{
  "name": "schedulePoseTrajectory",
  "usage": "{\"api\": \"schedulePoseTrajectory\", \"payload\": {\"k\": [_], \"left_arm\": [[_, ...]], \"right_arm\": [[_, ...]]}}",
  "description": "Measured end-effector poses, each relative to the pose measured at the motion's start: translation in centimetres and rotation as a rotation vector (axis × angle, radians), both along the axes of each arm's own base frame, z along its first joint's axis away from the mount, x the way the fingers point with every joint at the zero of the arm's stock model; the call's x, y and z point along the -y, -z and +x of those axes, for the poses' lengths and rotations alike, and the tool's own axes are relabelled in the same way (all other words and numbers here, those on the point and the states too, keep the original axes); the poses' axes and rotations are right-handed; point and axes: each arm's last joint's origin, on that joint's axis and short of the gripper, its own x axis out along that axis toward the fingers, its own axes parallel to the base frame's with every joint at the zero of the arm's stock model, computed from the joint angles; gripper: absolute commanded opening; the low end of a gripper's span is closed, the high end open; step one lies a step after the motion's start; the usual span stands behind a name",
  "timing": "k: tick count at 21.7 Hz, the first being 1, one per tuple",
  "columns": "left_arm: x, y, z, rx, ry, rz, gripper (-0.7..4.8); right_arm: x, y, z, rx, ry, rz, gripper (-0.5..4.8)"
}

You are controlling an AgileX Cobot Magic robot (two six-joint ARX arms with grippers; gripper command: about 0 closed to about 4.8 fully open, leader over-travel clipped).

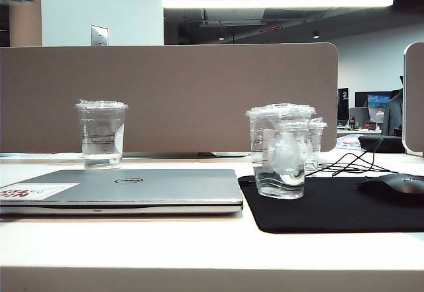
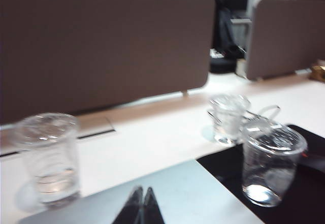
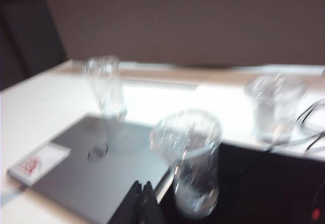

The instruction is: Pick up the coffee cup on the middle and place it on the right side of the laptop.

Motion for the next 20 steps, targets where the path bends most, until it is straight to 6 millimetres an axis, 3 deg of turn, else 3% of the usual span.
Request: {"api": "schedulePoseTrajectory", "payload": {"k": [4,10,15,20], "left_arm": [[-1.3,0.8,-1.3,0.061,-0.087,-0.013,-0.05],[-3.9,2.4,-2.5,0.136,-0.352,-0.018,-0.05],[-4.2,3.1,-2.8,0.143,-0.381,-0.016,-0.05],[-4.2,5.4,-2.8,0.117,-0.439,-0.029,-0.05]], "right_arm": [[0.5,-0.8,-1.2,0.097,0.019,0.038,-0.05],[1.2,-1.6,-2.5,0.194,0.079,0.08,-0.05],[1.3,-1.8,-2.9,0.222,0.061,0.09,-0.05],[1.3,-1.7,-3.0,0.225,0.055,0.09,-0.05]]}}
